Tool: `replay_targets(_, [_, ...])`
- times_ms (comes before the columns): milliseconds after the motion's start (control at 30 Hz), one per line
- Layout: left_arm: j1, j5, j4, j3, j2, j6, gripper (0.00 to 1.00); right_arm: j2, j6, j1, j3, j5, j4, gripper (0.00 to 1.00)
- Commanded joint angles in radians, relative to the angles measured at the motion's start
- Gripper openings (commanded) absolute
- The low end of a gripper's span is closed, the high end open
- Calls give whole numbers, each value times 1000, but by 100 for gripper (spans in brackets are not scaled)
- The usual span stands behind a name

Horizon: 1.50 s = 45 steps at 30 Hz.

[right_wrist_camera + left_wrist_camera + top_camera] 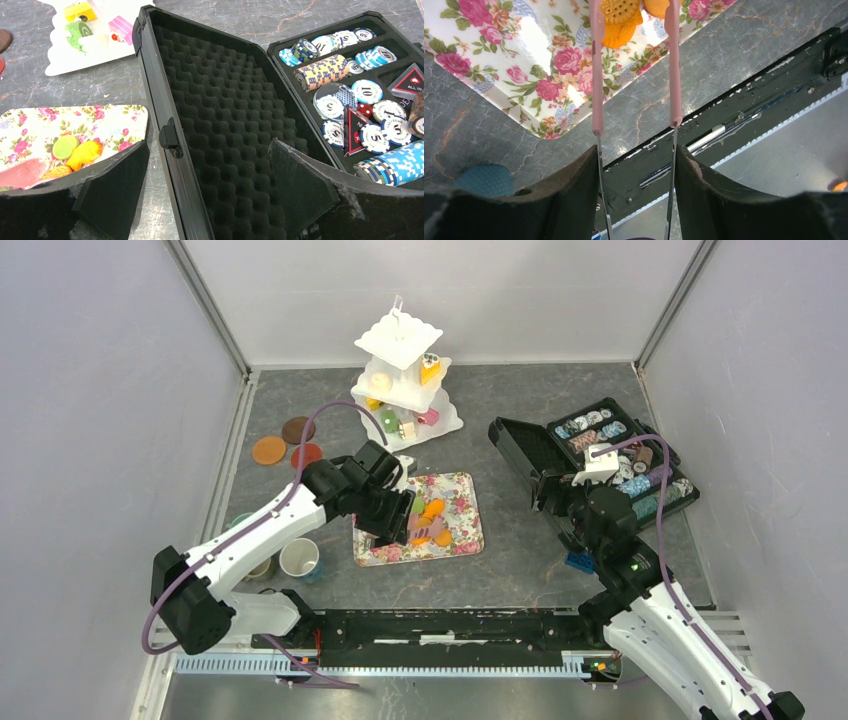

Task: Serve the afternoon tea

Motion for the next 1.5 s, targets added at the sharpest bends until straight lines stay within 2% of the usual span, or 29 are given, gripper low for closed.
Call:
replay_targets(0, [16, -18, 12, 5, 29, -15, 59, -14, -2, 4, -10, 2, 26, 98])
replay_targets(600, [27, -23, 49, -20, 69, -10, 59, -8, -1, 4, -11, -3, 30, 98])
replay_targets(1100, [28, -53, 28, 27, 48, -6, 37, -8, -4, 4, -7, 1, 32, 98])
replay_targets(1467, [27, -107, -50, 128, 2, 19, 34, -21, -1, 5, -13, 0, 31, 98])
